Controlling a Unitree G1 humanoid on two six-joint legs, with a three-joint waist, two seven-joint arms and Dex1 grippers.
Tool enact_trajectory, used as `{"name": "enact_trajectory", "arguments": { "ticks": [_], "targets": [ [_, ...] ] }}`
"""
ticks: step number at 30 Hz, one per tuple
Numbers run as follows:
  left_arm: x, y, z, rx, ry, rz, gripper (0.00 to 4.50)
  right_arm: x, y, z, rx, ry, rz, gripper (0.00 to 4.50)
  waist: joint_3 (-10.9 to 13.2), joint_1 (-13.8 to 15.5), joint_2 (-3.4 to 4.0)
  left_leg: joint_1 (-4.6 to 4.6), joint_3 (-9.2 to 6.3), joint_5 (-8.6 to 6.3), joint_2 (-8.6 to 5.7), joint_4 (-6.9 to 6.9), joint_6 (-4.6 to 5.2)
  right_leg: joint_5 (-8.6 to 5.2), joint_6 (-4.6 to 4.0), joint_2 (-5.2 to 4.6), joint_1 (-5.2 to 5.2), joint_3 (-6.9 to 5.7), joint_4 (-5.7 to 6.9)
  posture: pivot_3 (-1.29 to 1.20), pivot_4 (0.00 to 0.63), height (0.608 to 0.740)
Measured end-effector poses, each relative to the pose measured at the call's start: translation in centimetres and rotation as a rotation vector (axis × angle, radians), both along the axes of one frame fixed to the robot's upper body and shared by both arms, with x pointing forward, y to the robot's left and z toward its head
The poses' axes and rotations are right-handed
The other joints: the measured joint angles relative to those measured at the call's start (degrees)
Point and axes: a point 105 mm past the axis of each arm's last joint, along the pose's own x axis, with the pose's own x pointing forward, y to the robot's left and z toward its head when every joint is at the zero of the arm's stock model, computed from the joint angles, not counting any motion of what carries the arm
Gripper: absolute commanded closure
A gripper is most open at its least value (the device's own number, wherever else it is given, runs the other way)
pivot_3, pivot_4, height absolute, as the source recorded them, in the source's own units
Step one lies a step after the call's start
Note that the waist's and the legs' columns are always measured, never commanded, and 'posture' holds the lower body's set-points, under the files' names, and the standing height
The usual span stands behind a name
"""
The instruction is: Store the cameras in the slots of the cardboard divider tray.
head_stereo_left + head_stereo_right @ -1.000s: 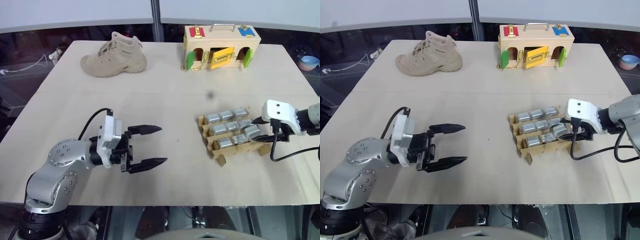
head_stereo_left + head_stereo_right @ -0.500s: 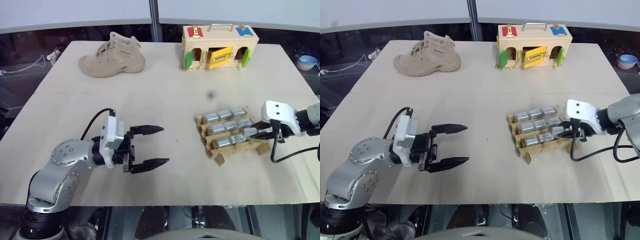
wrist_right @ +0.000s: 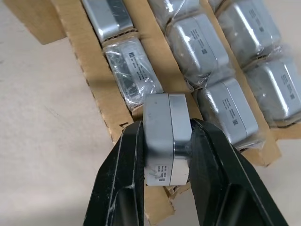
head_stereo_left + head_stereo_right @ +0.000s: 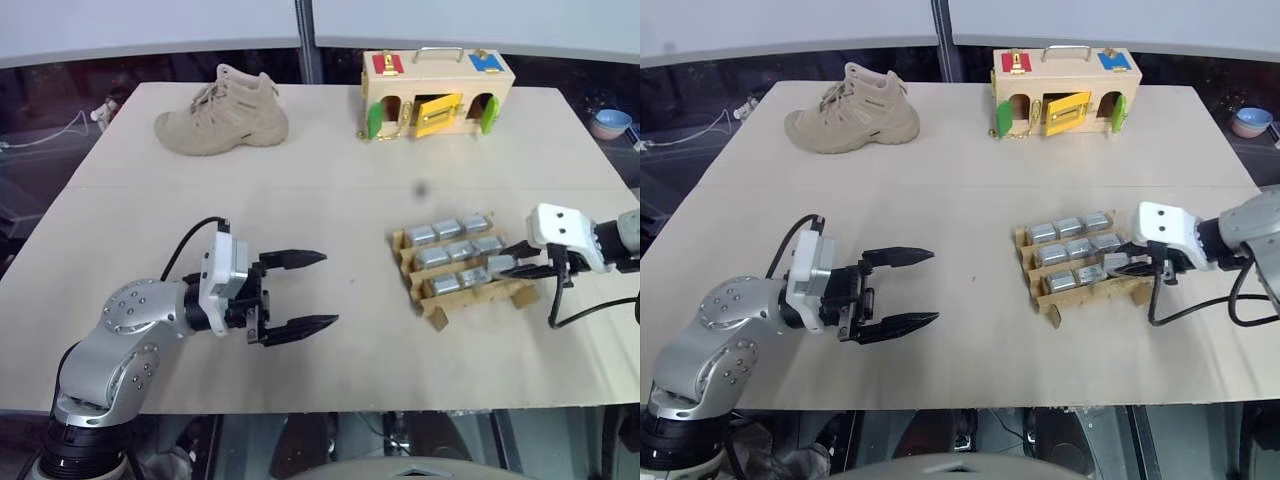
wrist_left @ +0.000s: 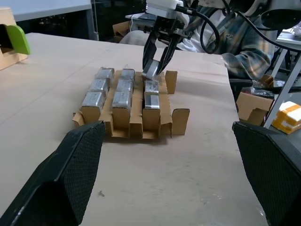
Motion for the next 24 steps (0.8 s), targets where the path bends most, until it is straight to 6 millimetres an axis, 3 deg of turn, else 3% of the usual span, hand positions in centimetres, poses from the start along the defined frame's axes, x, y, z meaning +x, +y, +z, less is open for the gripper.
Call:
{"name": "enact_trajectory", "arguments": {
  "ticks": [5, 12, 24],
  "targets": [
    [0.0, 0.0, 0.0, 0.001, -0.001, -0.002, 0.00, 0.0, -0.3, -0.1, 0.071, -0.012, 0.055, 3.73, 0.0, 0.0, 0.00, -0.01, 0.00, 0.00, 0.00, 0.00, 0.00, 0.05, -0.08, 0.01, 0.00, 0.00, -0.01, 0.00, 0.150, 0.740],
    [-0.1, 0.1, -0.3, 0.000, 0.012, 0.004, 0.00, 0.2, -0.1, 1.4, 0.204, -0.059, 0.086, 3.73, 0.1, -0.1, 0.00, -0.02, -0.01, 0.01, 0.00, -0.03, -0.01, 0.09, -0.15, 0.00, 0.00, 0.00, -0.02, 0.00, 0.150, 0.740],
    [-0.2, 0.1, -0.4, 0.000, 0.015, 0.006, 0.00, 0.0, -1.4, 0.5, 0.147, -0.061, 0.144, 3.73, 0.2, 0.5, 0.06, -0.03, 0.00, 0.00, 0.00, -0.03, -0.01, 0.09, -0.16, -0.01, -0.01, 0.00, -0.04, 0.00, 0.150, 0.740]
  ]
}}
